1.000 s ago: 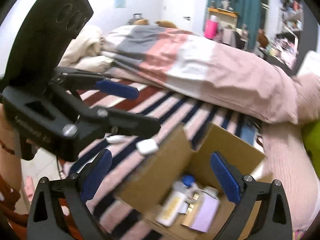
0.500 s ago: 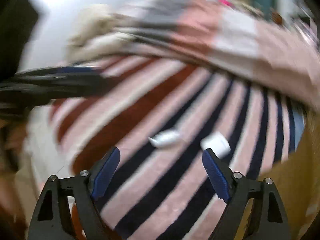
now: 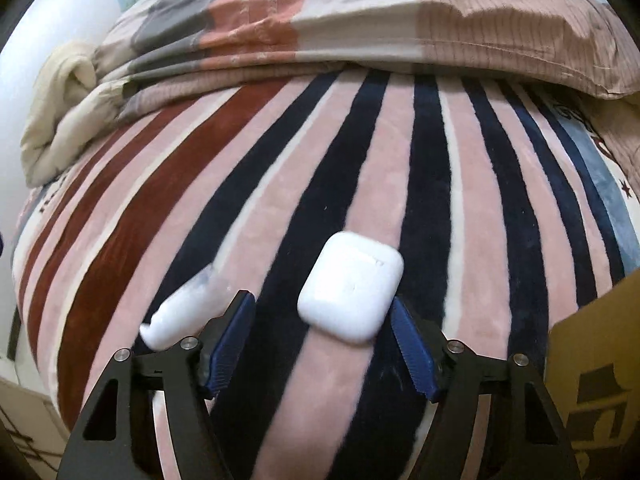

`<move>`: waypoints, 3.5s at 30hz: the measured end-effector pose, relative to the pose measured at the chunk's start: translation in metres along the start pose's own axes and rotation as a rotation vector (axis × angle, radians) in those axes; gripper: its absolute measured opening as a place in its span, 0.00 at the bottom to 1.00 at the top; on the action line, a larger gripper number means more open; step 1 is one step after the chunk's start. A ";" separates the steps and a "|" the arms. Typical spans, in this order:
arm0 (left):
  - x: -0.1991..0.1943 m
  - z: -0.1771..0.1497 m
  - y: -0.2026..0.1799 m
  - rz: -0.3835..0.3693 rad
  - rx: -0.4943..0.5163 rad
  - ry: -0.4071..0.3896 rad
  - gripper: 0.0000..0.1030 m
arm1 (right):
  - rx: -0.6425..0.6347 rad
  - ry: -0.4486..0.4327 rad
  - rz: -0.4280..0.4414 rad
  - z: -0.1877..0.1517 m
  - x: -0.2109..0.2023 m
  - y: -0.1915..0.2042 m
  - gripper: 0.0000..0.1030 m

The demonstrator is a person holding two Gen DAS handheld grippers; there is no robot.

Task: Organize rigid objects
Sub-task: 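Return the right tool and grasp the white earbuds case, then carry the earbuds case into the cardboard box and release it, then return the right tool and grasp the white pump tube, then carry the pump tube into the cardboard box and release it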

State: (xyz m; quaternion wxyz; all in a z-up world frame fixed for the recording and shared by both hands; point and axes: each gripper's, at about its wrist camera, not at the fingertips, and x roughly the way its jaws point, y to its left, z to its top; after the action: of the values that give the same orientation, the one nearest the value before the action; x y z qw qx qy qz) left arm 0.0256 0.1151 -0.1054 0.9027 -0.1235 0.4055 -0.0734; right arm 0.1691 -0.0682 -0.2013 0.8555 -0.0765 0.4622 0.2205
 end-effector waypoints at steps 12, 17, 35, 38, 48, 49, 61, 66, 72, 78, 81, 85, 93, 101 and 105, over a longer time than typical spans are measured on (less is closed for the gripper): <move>0.001 0.006 -0.027 -0.046 0.037 0.007 0.75 | -0.146 -0.052 0.008 -0.006 -0.031 0.015 0.39; 0.000 0.015 -0.058 -0.167 0.067 0.001 0.74 | -0.264 -0.142 0.147 -0.017 -0.101 0.035 0.39; 0.057 0.077 -0.229 -0.413 0.269 0.108 0.39 | -0.274 -0.267 0.097 -0.014 -0.221 -0.064 0.39; 0.080 0.082 -0.255 -0.417 0.296 0.173 0.39 | -0.241 -0.208 0.054 -0.012 -0.218 -0.093 0.39; 0.100 0.082 -0.283 -0.352 0.338 0.239 0.67 | -0.169 -0.051 -0.022 -0.013 -0.201 -0.131 0.53; 0.095 0.082 -0.282 -0.339 0.345 0.222 0.69 | -0.171 -0.058 -0.024 -0.014 -0.202 -0.131 0.57; 0.015 0.088 -0.199 -0.229 0.272 0.022 0.75 | -0.252 -0.139 -0.011 -0.008 -0.225 -0.075 0.58; -0.018 0.077 -0.130 -0.107 0.197 -0.062 0.82 | -0.323 -0.204 0.091 0.001 -0.227 -0.021 0.67; -0.028 0.044 -0.051 0.011 0.100 -0.075 0.82 | -0.422 -0.146 0.255 -0.001 -0.182 0.051 0.74; -0.009 0.008 -0.003 0.027 0.021 -0.015 0.82 | -0.437 -0.051 0.297 -0.018 -0.101 0.076 0.75; -0.001 -0.006 0.008 0.023 -0.013 0.009 0.82 | -0.483 -0.024 0.237 -0.022 -0.056 0.079 0.75; 0.004 -0.017 0.017 0.018 -0.041 0.025 0.82 | -0.528 0.001 0.182 -0.018 -0.011 0.079 0.75; 0.004 -0.019 0.014 0.006 -0.040 0.032 0.82 | -0.549 -0.016 0.152 -0.014 0.004 0.079 0.59; 0.001 -0.005 -0.027 -0.140 0.019 0.032 0.81 | -0.590 -0.140 0.240 -0.026 -0.078 0.095 0.58; -0.004 0.009 -0.056 -0.249 0.031 0.017 0.44 | -0.617 -0.227 0.291 -0.031 -0.130 0.097 0.58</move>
State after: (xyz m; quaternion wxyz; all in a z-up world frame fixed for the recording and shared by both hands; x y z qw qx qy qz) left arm 0.0282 0.0642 -0.0806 0.8849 -0.1584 0.3936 -0.1921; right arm 0.0402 -0.0323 -0.1043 0.7978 -0.2396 0.2818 0.4761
